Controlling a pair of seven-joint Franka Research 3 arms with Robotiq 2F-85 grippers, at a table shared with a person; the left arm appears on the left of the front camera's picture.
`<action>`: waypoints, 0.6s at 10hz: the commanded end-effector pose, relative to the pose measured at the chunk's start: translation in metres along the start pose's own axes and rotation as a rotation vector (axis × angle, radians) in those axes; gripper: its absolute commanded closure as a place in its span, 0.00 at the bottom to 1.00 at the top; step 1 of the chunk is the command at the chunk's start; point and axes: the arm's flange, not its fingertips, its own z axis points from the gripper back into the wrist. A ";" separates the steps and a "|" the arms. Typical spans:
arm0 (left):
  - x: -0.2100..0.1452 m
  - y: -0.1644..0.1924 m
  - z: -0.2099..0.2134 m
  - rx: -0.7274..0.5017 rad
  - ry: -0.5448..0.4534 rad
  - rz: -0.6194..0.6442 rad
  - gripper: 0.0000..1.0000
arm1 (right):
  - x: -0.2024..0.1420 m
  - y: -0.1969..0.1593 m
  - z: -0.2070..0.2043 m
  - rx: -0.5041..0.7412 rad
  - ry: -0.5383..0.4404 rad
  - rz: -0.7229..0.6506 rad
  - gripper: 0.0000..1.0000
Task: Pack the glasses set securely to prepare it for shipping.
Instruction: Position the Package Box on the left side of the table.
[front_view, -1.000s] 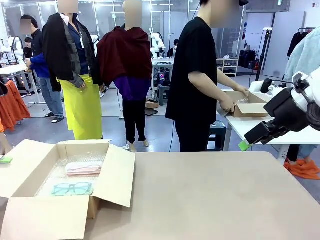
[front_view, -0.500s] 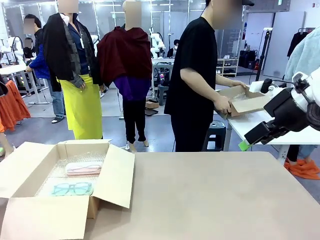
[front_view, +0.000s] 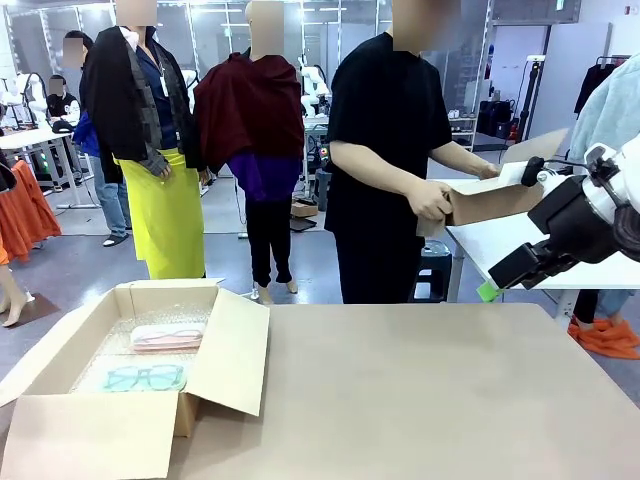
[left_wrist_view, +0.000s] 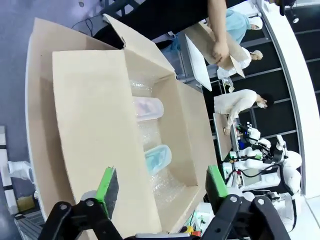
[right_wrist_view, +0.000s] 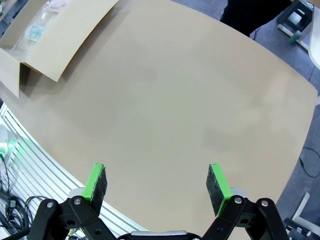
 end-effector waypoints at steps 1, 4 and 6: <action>0.006 0.009 0.006 -0.004 0.009 0.011 0.11 | 0.003 0.005 -0.001 -0.007 -0.008 -0.020 0.00; 0.006 0.009 0.006 -0.004 0.009 0.011 0.11 | 0.003 0.005 -0.001 -0.007 -0.008 -0.020 0.00; 0.006 0.009 0.006 -0.004 0.009 0.011 0.11 | 0.003 0.005 -0.001 -0.007 -0.008 -0.020 0.00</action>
